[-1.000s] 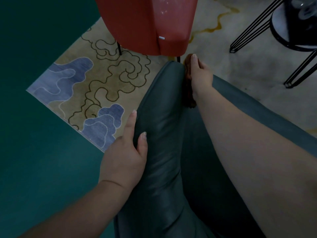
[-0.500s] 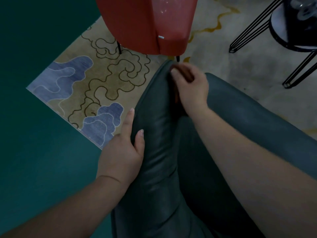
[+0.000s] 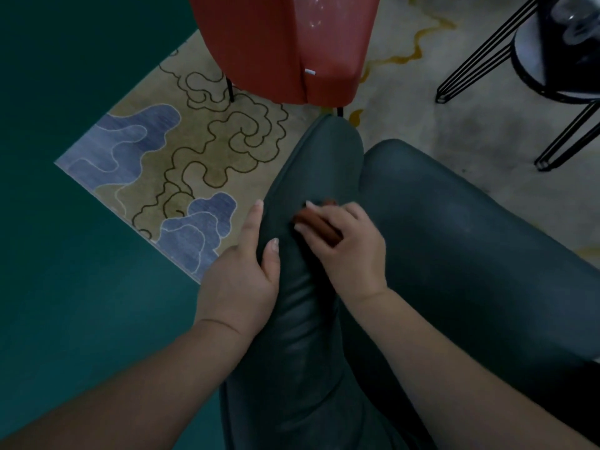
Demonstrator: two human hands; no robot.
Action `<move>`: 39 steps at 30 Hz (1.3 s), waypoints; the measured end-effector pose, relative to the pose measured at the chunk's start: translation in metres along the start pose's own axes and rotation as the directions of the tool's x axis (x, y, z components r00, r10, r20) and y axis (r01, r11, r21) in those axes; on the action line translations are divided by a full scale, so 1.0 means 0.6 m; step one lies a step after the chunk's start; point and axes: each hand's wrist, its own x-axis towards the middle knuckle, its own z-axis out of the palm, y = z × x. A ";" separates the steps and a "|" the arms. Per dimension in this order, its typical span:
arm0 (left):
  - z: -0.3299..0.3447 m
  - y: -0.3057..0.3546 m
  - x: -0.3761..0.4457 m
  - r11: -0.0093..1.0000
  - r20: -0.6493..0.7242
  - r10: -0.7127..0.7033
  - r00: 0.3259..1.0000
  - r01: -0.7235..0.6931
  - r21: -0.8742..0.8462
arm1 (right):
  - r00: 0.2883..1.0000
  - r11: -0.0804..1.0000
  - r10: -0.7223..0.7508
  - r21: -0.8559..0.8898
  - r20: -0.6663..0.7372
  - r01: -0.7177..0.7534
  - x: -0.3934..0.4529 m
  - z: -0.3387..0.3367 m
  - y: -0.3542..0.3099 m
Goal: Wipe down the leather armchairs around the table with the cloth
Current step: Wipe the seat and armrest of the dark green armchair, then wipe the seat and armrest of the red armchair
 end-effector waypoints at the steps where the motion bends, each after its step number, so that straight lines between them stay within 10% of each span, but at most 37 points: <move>1: 0.000 0.000 0.000 1.000 0.003 -0.008 1.000 0.008 0.005 | 1.000 1.000 0.022 0.020 0.017 -0.022 -0.015 -0.005 0.003; 13: -0.007 -0.004 0.000 0.998 0.099 -0.065 0.993 0.062 0.032 | 0.942 0.944 0.329 0.006 0.069 -0.330 -0.098 -0.071 0.004; 21: -0.057 -0.045 0.026 0.993 0.438 0.003 0.899 0.049 -0.108 | 0.897 0.895 0.441 0.086 -0.019 -0.438 -0.107 -0.088 -0.062; 39: -0.380 -0.289 0.182 0.795 0.463 0.287 0.839 -0.478 0.373 | 0.872 0.877 0.479 0.106 -0.097 -0.470 0.017 0.109 -0.353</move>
